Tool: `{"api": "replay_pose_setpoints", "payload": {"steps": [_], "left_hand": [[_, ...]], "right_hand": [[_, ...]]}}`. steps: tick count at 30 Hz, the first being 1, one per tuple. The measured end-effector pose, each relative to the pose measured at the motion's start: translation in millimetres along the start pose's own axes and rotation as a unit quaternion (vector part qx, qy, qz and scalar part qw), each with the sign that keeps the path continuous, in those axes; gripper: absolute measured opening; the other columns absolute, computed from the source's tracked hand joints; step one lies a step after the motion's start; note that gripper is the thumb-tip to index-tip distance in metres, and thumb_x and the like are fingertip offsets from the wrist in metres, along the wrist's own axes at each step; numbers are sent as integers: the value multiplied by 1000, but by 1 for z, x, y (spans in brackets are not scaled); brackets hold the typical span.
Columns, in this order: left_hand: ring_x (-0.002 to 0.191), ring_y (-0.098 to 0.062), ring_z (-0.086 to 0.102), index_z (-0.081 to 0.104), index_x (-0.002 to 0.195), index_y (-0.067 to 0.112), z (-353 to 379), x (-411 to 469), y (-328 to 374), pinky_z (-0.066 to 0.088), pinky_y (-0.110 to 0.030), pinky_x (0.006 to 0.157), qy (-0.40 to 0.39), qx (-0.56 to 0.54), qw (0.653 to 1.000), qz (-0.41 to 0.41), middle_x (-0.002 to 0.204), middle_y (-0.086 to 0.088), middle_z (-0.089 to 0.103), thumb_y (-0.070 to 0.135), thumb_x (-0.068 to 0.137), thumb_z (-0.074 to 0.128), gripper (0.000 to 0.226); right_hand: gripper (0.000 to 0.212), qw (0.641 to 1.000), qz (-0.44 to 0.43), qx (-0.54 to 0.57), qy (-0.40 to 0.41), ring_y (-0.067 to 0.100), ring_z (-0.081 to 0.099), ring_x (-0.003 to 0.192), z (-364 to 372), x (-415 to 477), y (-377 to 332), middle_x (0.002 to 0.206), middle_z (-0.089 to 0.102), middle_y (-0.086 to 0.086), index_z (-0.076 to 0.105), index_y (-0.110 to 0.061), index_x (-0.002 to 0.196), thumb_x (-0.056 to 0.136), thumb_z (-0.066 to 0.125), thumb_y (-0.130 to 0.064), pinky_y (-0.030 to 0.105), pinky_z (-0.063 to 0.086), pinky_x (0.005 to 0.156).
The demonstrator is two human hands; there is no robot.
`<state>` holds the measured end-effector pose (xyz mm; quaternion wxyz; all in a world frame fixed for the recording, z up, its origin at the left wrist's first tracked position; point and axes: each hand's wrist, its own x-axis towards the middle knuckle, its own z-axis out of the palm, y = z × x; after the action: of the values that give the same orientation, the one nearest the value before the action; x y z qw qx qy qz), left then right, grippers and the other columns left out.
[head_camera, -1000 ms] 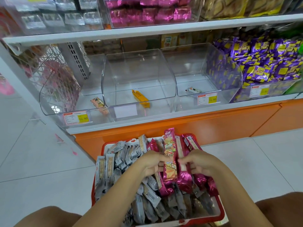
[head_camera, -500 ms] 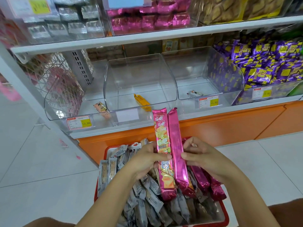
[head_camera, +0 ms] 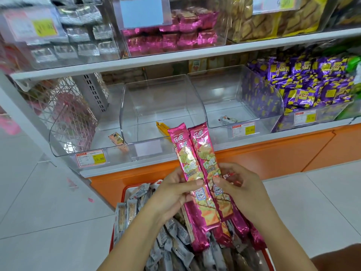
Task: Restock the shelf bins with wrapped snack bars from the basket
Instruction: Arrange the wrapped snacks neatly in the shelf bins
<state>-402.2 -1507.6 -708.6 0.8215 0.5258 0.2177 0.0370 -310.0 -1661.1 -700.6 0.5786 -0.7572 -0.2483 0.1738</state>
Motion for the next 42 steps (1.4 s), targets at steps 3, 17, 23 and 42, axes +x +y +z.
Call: {"api": "replay_pose_setpoints", "payload": {"steps": [3,17,23,42], "left_hand": [[90,-23,70,54,121,6,6,0,10,56,-35,76,24,17,999,34,104,-10,72,2,67,71,58],[80,-19,69,61,104,19,8,-18,105,55,-28,66,55,159,966,199,89,-4,74,-16,74,67,47],[94,-24,69,57,114,16,-8,-24,138,56,-34,79,8,167,968,189,100,-7,73,-12,75,68,49],[84,-20,69,57,116,2,2,-20,247,58,-27,73,-1,92,944,318,100,-13,72,-9,78,63,40]], "right_hand": [[36,994,-53,-88,-29,-4,49,111,5,-2,-9,121,53,-23,50,-55,119,89,62,-38,0,38,79],[90,986,-129,-60,-85,-13,48,117,40,13,-69,128,43,-39,-6,-60,141,82,63,-55,13,43,94],[42,981,-165,-64,-83,-8,62,84,29,43,-97,84,63,-37,31,-62,121,97,49,-33,10,45,73],[117,874,-277,-398,34,20,33,129,50,77,-241,140,24,1,-27,-22,147,78,60,-58,30,37,97]]}}
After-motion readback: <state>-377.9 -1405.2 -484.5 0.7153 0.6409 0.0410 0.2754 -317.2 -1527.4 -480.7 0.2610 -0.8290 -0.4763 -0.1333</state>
